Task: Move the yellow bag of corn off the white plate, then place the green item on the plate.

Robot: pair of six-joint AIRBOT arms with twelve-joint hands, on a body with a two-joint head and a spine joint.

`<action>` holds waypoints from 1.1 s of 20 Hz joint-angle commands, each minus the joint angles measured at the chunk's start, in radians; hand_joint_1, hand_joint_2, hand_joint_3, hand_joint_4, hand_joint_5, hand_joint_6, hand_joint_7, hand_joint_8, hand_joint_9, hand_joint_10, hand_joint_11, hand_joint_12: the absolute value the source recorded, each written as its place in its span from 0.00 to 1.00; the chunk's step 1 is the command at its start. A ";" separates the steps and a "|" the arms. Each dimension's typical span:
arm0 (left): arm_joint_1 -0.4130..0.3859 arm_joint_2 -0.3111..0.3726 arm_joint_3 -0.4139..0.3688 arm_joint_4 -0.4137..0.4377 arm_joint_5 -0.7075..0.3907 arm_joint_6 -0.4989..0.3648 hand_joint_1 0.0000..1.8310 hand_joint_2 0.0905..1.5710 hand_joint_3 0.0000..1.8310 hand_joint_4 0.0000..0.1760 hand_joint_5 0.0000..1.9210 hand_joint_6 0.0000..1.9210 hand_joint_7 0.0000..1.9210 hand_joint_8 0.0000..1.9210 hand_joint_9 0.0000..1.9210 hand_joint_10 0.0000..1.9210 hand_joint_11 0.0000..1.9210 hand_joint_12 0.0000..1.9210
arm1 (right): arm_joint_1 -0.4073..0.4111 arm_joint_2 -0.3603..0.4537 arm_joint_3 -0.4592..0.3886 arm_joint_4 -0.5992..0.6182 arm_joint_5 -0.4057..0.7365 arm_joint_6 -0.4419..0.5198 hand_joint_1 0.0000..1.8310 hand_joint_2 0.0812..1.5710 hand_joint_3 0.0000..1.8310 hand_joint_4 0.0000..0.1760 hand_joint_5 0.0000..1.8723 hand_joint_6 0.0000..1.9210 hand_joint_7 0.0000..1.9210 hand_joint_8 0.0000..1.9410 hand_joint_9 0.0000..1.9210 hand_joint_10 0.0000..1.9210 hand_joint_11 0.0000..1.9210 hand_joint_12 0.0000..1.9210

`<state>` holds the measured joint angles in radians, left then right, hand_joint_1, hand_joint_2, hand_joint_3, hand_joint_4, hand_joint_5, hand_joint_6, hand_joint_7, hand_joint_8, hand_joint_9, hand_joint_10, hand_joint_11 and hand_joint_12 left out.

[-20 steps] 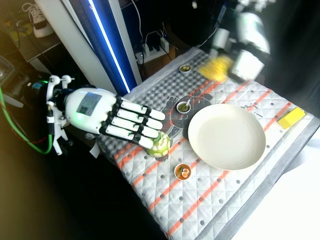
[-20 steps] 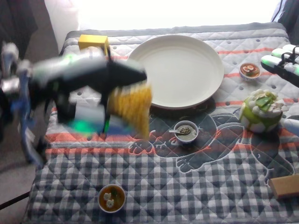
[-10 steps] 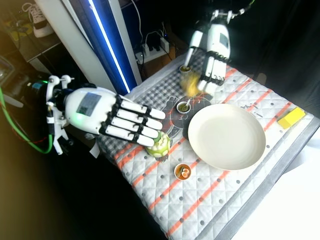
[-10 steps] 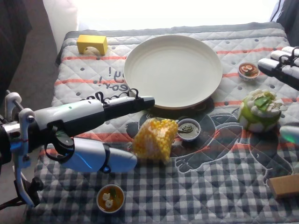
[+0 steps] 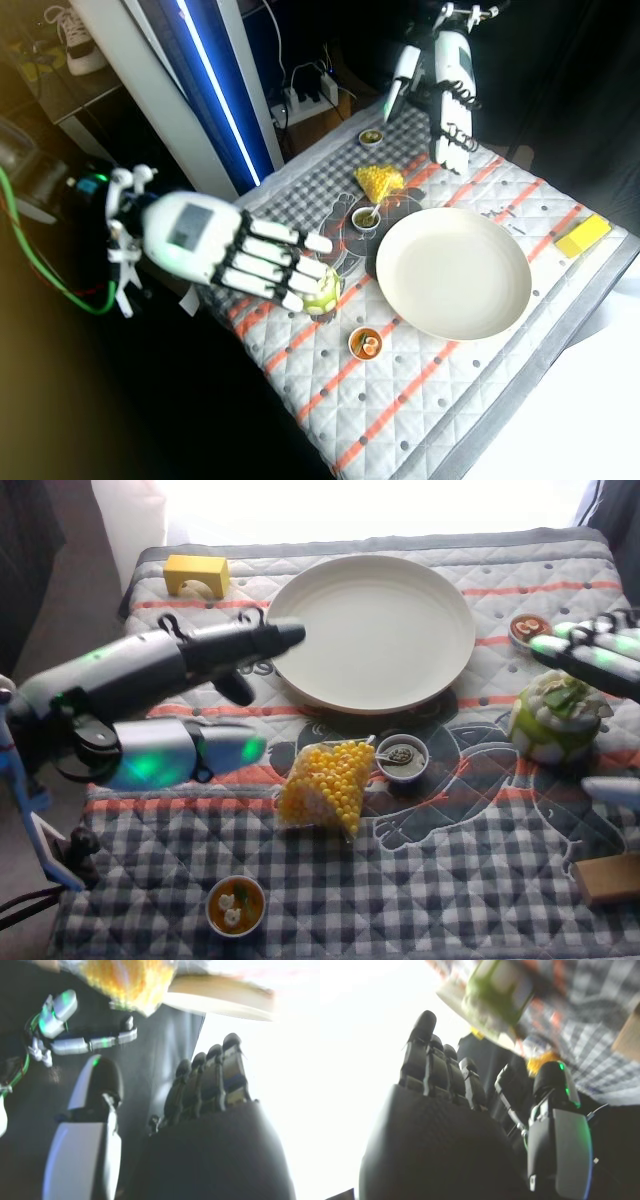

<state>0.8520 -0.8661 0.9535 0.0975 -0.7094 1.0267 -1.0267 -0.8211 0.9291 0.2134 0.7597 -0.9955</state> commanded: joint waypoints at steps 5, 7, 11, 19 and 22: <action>0.005 0.017 -0.008 -0.051 -0.260 -0.007 0.46 0.84 0.00 0.00 0.10 0.01 0.08 0.00 0.00 0.20 0.00 0.66 | 0.123 -0.104 0.108 -0.017 -0.050 0.003 0.51 0.77 0.00 0.00 0.19 0.18 0.29 0.12 0.24 0.39 0.12 0.82; 0.005 0.017 -0.008 -0.055 -0.278 -0.007 0.47 0.83 0.00 0.00 0.11 0.01 0.08 0.00 0.00 0.16 0.00 0.44 | 0.144 -0.111 0.118 -0.024 -0.060 0.002 0.60 0.83 0.00 0.00 0.26 0.84 0.37 0.72 0.35 0.71 0.31 0.92; 0.022 0.024 -0.010 -0.078 -0.328 -0.007 0.50 0.83 0.00 0.04 0.11 0.01 0.06 0.01 0.00 0.12 0.00 0.64 | 0.250 -0.073 0.088 -0.131 -0.057 0.002 0.62 0.82 0.00 0.00 0.33 0.74 0.37 0.84 0.36 0.95 0.38 1.00; 0.042 0.015 -0.008 -0.121 -0.379 -0.006 0.40 0.88 0.00 0.01 0.12 0.01 0.05 0.00 0.00 0.10 0.00 0.72 | 0.502 -0.231 0.223 -0.241 -0.175 0.003 0.64 0.82 0.00 0.00 0.32 0.71 0.36 0.90 0.42 0.98 0.46 1.00; 0.058 0.011 -0.004 -0.139 -0.383 -0.006 0.41 0.87 0.00 0.02 0.13 0.01 0.06 0.00 0.00 0.13 0.00 0.76 | 0.569 -0.378 0.358 -0.248 -0.306 0.003 0.66 0.79 0.00 0.00 0.38 0.64 0.39 0.85 0.43 0.99 0.48 1.00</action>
<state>0.9203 -0.8516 0.9478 -0.0353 -0.9585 1.0271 -0.4706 -1.2133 1.2980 -0.0338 0.3729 -0.9920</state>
